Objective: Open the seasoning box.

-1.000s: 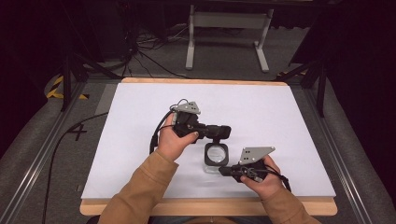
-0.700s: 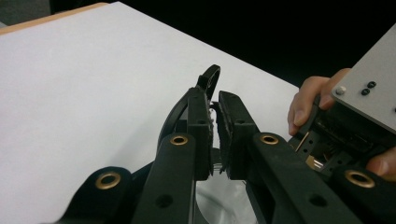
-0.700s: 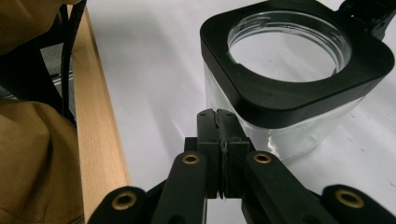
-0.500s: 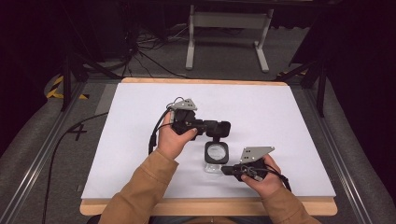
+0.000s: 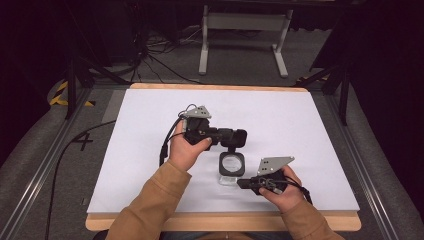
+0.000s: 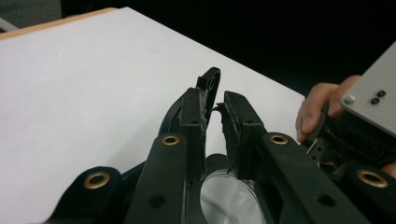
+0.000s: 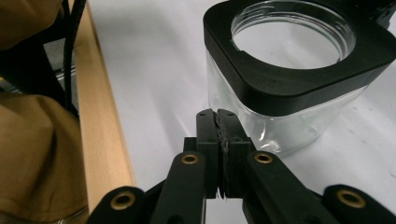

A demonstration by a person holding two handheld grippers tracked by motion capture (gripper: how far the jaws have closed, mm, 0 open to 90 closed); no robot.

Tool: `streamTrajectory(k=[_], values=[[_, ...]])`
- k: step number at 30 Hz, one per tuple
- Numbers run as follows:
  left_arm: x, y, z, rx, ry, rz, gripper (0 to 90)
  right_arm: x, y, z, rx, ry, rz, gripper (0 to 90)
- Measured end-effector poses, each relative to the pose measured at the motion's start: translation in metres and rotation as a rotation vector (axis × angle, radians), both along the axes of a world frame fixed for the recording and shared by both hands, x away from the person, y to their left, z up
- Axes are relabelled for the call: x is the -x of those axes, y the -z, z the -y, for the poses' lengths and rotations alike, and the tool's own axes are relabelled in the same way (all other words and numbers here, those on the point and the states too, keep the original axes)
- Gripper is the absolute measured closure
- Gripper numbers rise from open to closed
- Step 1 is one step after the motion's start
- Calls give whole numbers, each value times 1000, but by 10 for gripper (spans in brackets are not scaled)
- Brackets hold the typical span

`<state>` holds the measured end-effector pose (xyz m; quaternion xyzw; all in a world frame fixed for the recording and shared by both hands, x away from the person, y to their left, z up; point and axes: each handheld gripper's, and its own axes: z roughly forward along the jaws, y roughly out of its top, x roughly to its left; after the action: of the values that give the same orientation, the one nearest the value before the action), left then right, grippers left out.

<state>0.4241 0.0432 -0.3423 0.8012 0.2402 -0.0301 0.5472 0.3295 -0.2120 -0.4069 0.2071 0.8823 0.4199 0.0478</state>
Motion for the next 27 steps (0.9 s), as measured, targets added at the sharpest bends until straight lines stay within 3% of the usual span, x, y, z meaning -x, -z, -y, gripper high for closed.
streamTrajectory(k=[5, 11, 20, 27], values=[[5, -2, 3, -46, 30, 14, 770, 2, -11, 3, -13, -54, -11, 888], [16, -9, -7, -47, 42, 42, 749, 1, -27, 4, -38, -104, 2, 869], [32, -23, -52, -78, -64, 68, 720, -15, -55, 18, -88, -57, 56, 852], [39, -22, -86, -119, -145, 47, 692, -36, -69, 37, -147, 19, 68, 843]])
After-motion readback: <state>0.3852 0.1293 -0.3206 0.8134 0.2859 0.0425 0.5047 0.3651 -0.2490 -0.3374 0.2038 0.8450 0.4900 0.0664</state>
